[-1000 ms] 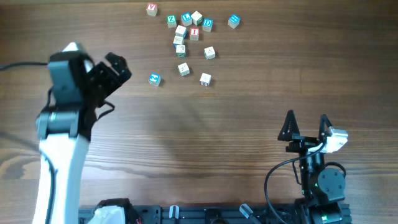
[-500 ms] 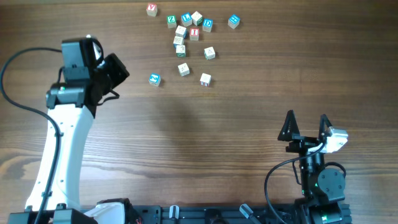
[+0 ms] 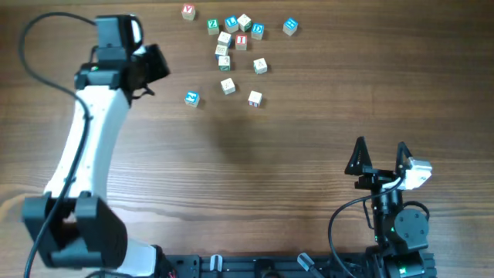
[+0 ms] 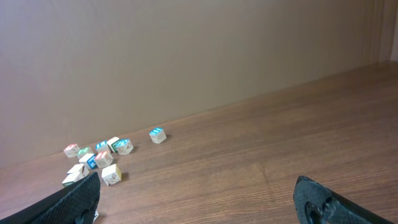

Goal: Form a tower
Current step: 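Reach the left gripper forward to a blue-numbered block in the cluster, then grasp the blue-numbered block with the left gripper and lift it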

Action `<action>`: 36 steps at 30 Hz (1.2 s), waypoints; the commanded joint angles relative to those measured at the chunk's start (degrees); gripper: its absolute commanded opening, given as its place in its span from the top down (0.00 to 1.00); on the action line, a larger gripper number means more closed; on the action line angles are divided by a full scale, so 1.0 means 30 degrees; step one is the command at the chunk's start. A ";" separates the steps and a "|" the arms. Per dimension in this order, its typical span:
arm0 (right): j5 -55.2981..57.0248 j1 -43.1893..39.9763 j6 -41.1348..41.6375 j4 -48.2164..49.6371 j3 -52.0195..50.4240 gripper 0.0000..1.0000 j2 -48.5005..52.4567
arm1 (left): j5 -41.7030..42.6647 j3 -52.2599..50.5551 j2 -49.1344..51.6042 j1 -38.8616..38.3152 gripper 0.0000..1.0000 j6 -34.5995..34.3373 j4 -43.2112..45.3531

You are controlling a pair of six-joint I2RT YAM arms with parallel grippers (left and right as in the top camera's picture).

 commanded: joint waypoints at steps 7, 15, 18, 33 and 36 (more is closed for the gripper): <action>0.0262 -0.0080 -0.0321 0.0087 -0.0015 0.00 -0.0102 | -0.0510 0.0291 0.4197 -0.2346 0.29 0.1938 -0.0619; 0.0262 -0.0080 -0.0328 0.0087 -0.0015 0.00 -0.0102 | -0.0517 0.0291 0.6215 -0.2528 0.33 0.1938 -0.0663; 0.0262 -0.0080 -0.0321 0.0087 -0.0015 0.00 -0.0102 | -0.0590 0.0291 0.6339 -0.2528 0.34 0.1945 -0.0182; 0.0262 -0.0080 -0.0321 0.0087 -0.0015 0.00 -0.0102 | -0.1231 0.0226 0.7424 -0.2543 0.55 0.1938 0.0772; 0.0262 -0.0080 -0.0328 0.0087 -0.0015 0.00 -0.0095 | -0.1217 0.0219 0.7424 -0.2616 0.66 0.1931 0.0685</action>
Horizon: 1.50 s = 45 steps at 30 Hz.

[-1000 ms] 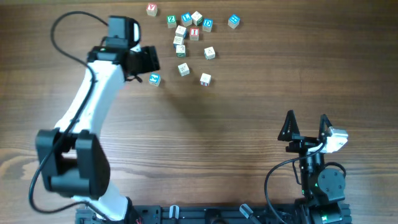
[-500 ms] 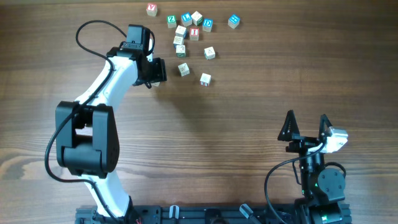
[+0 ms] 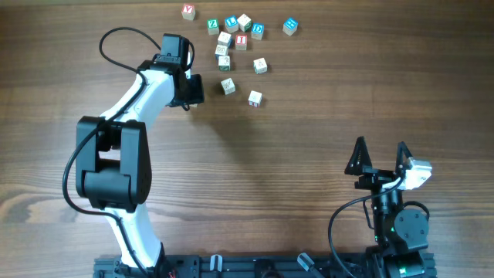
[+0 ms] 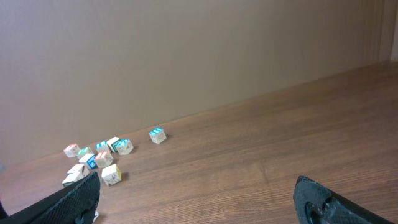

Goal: Form a tower
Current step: 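Grasp the blue-numbered block with the left gripper and lift it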

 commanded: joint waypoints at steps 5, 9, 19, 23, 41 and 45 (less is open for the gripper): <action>0.0262 -0.0080 -0.0321 0.0087 -0.0015 0.00 -0.0102 | -0.0248 0.0219 0.0219 -0.0670 0.64 0.0131 -0.0036; 0.0262 -0.0080 -0.0321 0.0087 -0.0015 0.00 -0.0102 | -0.0248 0.0219 0.0219 -0.1209 0.66 0.0124 -0.0692; 0.0262 -0.0080 -0.0328 0.0087 -0.0015 0.00 -0.0102 | 0.0466 0.0219 0.0219 -0.4102 0.76 -0.2193 -0.2630; 0.0262 -0.0080 -0.0328 0.0087 -0.0015 0.00 -0.0095 | 0.0474 0.0219 0.0219 -0.5719 0.77 -0.3461 -0.3053; 0.0262 -0.0080 -0.0335 0.0087 -0.0015 0.00 -0.0102 | 0.1392 0.0219 0.0219 -0.7191 0.71 -0.5034 -0.3861; 0.0262 -0.0080 -0.0321 0.0080 -0.0015 0.00 -0.0095 | 0.1392 0.0219 0.0219 -0.7191 0.72 -0.5027 -0.3876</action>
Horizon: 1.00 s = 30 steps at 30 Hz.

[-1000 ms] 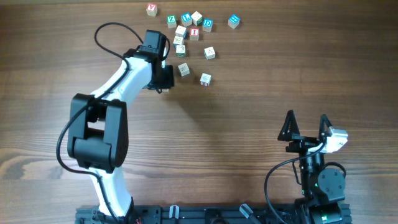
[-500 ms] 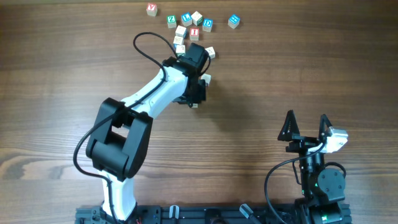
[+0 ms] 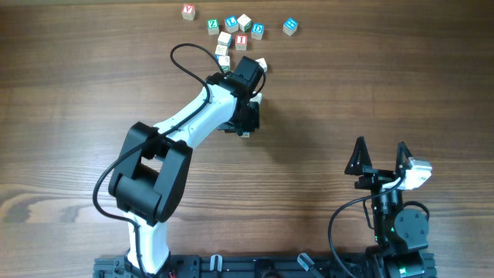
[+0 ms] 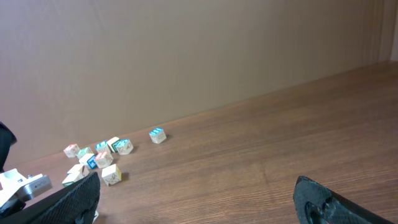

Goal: Form a tower

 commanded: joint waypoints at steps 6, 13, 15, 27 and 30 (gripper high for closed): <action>0.0262 -0.0080 -0.0313 0.0087 -0.0015 0.00 -0.0102 | 0.0131 -0.0233 0.0270 -0.0153 0.65 -0.0284 -0.0313; 0.0262 -0.0080 -0.0321 0.0080 -0.0015 0.00 -0.0102 | -0.0984 -0.0233 0.0270 -0.0153 0.70 -0.0284 -0.0940; 0.0262 -0.0080 -0.0321 0.0087 -0.0015 0.00 -0.0102 | -0.1690 -0.0233 0.0270 -0.0153 0.70 -0.0291 -0.1253; 0.0262 -0.0080 -0.0328 0.0087 -0.0015 0.00 -0.0102 | -0.1938 -0.0233 0.0270 -0.0051 0.67 -0.0306 -0.1545; 0.0262 -0.0080 -0.0321 0.0087 -0.0015 0.00 -0.0095 | -0.1938 -0.0233 0.0270 0.0073 0.57 -0.0306 -0.1530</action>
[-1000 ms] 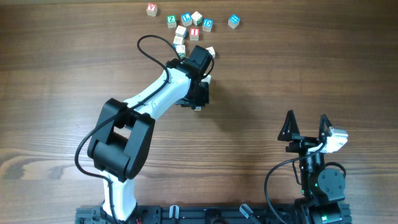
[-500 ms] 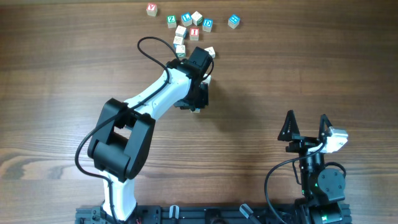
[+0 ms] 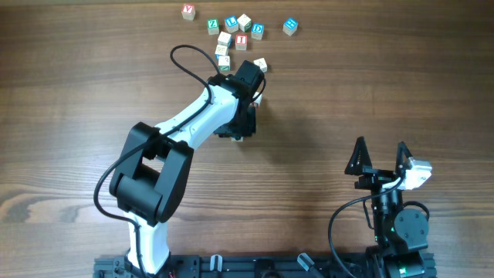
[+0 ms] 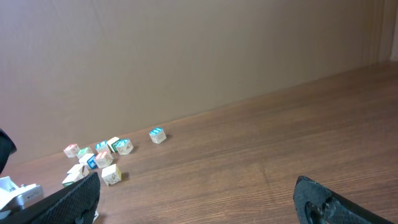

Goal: Form a tower

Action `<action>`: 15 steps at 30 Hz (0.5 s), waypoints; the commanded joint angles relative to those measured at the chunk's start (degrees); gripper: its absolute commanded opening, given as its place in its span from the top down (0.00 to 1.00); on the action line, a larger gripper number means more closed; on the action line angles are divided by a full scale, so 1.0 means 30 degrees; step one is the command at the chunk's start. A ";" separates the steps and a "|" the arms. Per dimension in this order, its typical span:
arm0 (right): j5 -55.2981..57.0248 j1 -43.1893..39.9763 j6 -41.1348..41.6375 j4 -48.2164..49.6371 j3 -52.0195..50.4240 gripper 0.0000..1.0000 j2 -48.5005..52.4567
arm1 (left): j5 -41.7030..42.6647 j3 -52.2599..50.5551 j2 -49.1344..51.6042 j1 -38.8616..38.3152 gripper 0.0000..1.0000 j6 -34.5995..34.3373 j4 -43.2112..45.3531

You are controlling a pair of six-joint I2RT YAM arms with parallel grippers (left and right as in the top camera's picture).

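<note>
Several small lettered cubes [image 3: 241, 41] lie scattered at the far middle of the table; they show too in the right wrist view as a cluster of cubes [image 4: 102, 157]. My left arm reaches among them, and its gripper [image 3: 242, 123] points down just in front of the cluster, beside a white cube [image 3: 258, 98]. The wrist hides its fingers, so what it holds does not show. My right gripper [image 3: 380, 158] stands open near the front right, far from the cubes, with nothing between its fingers [image 4: 74, 198].
A lone blue cube [image 3: 289, 26] sits at the far right of the cluster, and a red-lettered cube [image 3: 188, 11] at its far left. A plain brown wall rises behind the wooden table [image 4: 261, 155].
My left gripper has shifted slightly toward the front and left, staying beside the white cube. The right arm has not moved.
My left gripper was raised at the far left, with a blue cube lying alone left of the cluster. Then it stood over that cube. Later it was at the cluster's front edge, and the blue cube's spot was bare. It remains there now.
</note>
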 commanded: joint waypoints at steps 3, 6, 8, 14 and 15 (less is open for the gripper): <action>0.0262 -0.0080 -0.0328 0.0087 -0.0015 0.00 -0.0095 | -0.0481 -0.0189 0.0270 0.0219 0.53 -0.0058 -0.0022; 0.0262 -0.0080 -0.0321 0.0087 -0.0015 0.00 -0.0102 | -0.0481 -0.0189 0.0270 0.0219 0.52 -0.0051 0.0073; 0.0262 -0.0080 -0.0328 0.0087 -0.0015 0.00 -0.0102 | -0.0590 -0.0175 0.0262 0.0240 0.44 -0.0044 0.0510; 0.0262 -0.0080 -0.0321 0.0087 -0.0015 0.00 -0.0102 | -0.0816 0.4087 0.0189 0.1923 0.43 -0.0051 0.0233; 0.0262 -0.0080 -0.0321 0.0087 -0.0015 0.00 -0.0102 | -0.0823 0.4991 0.0189 0.2171 0.44 -0.0051 0.0270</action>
